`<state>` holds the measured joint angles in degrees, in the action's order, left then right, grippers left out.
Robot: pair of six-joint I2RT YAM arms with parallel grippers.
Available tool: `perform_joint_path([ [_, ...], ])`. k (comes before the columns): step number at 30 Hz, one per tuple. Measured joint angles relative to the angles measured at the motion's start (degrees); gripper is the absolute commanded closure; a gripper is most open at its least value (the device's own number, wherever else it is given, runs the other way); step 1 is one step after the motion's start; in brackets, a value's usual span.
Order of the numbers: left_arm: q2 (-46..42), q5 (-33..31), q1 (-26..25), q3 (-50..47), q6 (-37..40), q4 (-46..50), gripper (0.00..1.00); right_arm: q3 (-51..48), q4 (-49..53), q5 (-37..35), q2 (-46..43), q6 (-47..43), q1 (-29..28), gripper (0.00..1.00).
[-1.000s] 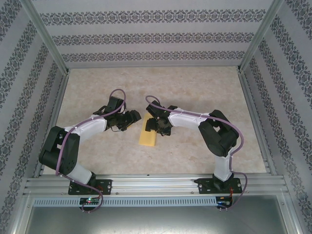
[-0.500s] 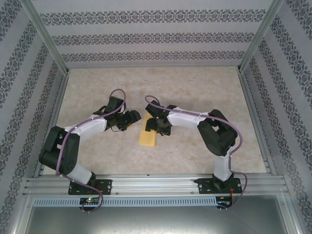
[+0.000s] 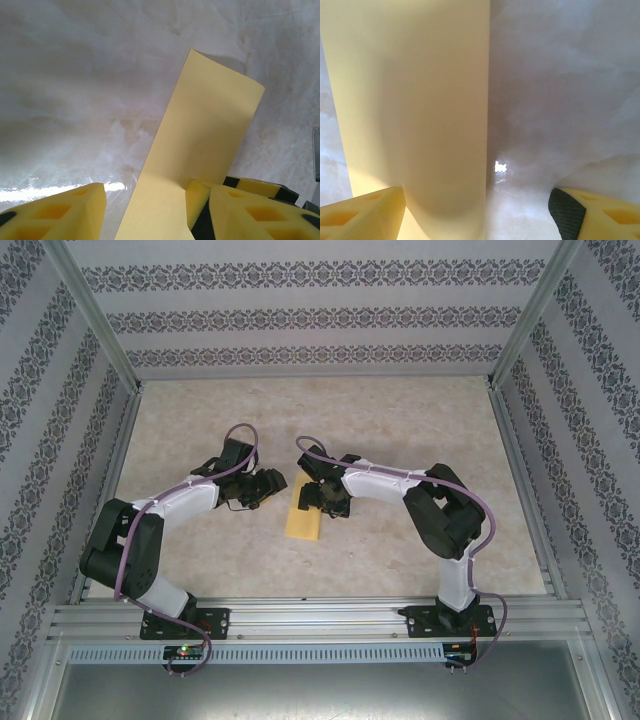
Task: Fold a paper plane with a square sheet of paper (pick it up from the middle)
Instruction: Hold the paper at the center of the table.
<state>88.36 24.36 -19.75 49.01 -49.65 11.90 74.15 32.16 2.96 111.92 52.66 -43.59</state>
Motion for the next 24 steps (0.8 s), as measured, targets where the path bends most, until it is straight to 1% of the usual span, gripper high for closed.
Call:
perform_joint_path([
  [2, 0.0, 0.2, 0.0, 0.3, 0.0, 0.2, 0.62, 0.0, 0.0, 0.0, 0.0, 0.0, 0.0, 0.2],
  [4, 0.6, 0.7, 0.0, 1.3, 0.3, 0.8, 0.87, 0.0, 0.0, 0.0, 0.0, 0.0, 0.0, 0.2],
  [5, 1.2, 0.9, 0.0, 1.9, 0.3, 1.2, 0.95, 0.0, 0.0, 0.0, 0.0, 0.0, 0.0, 0.2],
  [6, 2.1, 1.1, 0.0, 2.9, 0.4, 1.7, 1.0, 0.0, 0.0, 0.0, 0.0, 0.0, 0.0, 0.2],
  [14, 11.1, 5.6, -0.1, 7.7, 0.8, 2.4, 1.0, 0.1, 0.2, 0.0, 0.1, 0.0, 0.0, 0.2],
  [24, 15.7, 10.3, -0.3, 9.7, 0.8, 2.5, 1.0, 0.2, 0.3, -0.1, 0.3, 0.0, 0.0, 0.2],
])
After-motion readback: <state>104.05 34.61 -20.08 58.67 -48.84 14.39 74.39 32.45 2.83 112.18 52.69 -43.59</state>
